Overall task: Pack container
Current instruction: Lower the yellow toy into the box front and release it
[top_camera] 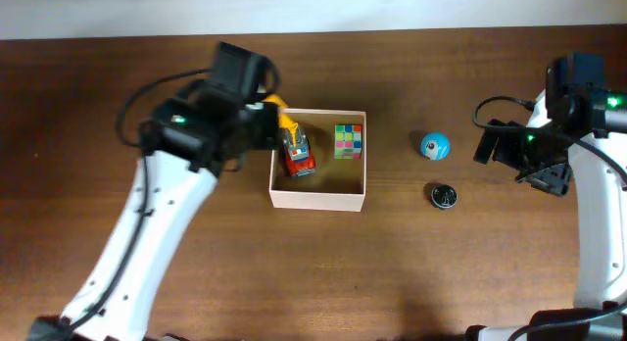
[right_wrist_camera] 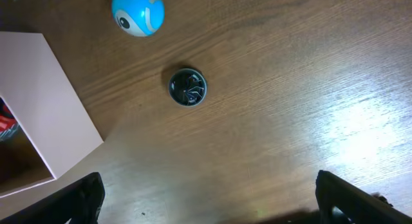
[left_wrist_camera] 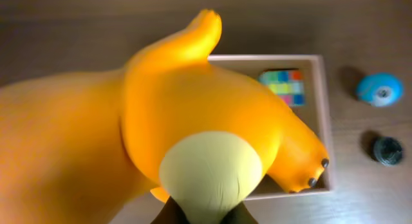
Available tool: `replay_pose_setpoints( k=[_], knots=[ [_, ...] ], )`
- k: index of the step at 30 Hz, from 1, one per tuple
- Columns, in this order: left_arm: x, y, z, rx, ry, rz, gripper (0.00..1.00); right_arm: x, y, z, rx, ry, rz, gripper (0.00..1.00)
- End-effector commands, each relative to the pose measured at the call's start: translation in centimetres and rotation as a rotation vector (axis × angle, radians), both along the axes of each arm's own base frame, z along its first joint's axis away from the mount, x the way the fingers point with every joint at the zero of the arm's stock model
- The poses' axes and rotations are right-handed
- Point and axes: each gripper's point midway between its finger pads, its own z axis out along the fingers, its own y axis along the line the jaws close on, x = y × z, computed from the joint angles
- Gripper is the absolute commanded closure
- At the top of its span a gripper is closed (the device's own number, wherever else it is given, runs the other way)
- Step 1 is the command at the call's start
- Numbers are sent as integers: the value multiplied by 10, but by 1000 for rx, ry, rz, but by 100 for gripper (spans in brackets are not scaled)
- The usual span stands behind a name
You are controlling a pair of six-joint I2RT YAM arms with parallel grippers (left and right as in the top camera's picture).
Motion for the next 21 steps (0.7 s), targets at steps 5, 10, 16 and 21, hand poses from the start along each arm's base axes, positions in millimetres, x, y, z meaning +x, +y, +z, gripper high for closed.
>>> replay_pose_setpoints(
  k=[5,10,16,21],
  knots=[
    [4,-61,-84,-3,184,40,98,0,0,8,-1,-26,-10,1],
    [-7,-99,-128,-12,288,-7,98,0,0,8,-1,-26,-10,1],
    [-20,-122,-152,12,332,-39,96,0,0,8,-1,-26,-10,1],
    [-26,-131,-154,7,341,-43,72,0,0,8,-1,-26,-10,1]
  ],
)
